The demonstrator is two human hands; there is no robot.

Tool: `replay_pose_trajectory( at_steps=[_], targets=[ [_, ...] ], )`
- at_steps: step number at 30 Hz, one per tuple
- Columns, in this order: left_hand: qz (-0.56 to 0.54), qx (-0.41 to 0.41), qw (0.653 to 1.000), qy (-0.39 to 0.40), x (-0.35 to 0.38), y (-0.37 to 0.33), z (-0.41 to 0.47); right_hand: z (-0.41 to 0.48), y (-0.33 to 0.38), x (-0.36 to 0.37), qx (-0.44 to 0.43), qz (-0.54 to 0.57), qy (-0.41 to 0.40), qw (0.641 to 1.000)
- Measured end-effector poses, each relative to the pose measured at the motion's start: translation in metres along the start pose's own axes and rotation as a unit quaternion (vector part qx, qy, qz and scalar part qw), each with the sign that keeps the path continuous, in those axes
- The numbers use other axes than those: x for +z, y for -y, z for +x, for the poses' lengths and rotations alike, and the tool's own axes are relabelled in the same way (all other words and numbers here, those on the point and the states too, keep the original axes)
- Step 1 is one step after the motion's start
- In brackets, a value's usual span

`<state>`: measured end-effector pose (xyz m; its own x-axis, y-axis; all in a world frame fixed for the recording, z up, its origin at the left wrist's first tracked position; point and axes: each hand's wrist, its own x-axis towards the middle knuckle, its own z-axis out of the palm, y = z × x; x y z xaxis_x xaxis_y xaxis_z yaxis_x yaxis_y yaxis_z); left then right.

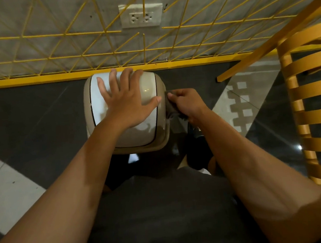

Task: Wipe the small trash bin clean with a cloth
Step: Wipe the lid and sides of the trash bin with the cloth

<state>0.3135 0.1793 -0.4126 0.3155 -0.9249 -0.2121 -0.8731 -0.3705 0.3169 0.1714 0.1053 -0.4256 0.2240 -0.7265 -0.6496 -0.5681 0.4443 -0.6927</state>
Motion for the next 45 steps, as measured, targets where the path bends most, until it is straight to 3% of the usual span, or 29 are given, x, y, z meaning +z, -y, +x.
replay_pose_trajectory(
  at_steps=[3, 5, 11, 14, 21, 27, 39, 45],
  targets=[
    [-0.004, -0.003, 1.0, -0.002, 0.0, 0.0, 0.0, 0.002, 0.001, 0.004, -0.007, -0.114, -0.014, 0.993],
    [-0.005, -0.005, 1.0, 0.001, -0.001, -0.001, 0.0, -0.005, -0.002, 0.005, 0.012, -0.132, -0.004, 0.991],
    [-0.006, -0.013, 1.0, 0.0, -0.001, -0.003, 0.0, -0.051, -0.035, 0.008, 0.085, -0.052, 0.035, 0.994],
    [-0.001, -0.007, 1.0, 0.003, -0.001, -0.002, -0.001, -0.052, -0.038, 0.015, 0.109, -0.006, 0.004, 0.994],
    [-0.001, 0.002, 1.0, -0.006, 0.0, -0.001, 0.0, -0.013, -0.001, 0.018, 0.047, -0.052, -0.077, 0.995],
    [-0.013, -0.002, 1.0, 0.006, 0.0, -0.001, 0.0, -0.032, -0.018, 0.032, -0.009, -0.046, -0.151, 0.987],
    [-0.01, -0.003, 1.0, 0.007, 0.004, 0.0, 0.002, -0.101, -0.065, 0.063, 0.004, -0.012, -0.169, 0.986],
    [-0.005, 0.005, 1.0, 0.001, 0.003, 0.001, 0.003, -0.077, -0.047, 0.051, 0.034, 0.019, -0.211, 0.977]
  ],
)
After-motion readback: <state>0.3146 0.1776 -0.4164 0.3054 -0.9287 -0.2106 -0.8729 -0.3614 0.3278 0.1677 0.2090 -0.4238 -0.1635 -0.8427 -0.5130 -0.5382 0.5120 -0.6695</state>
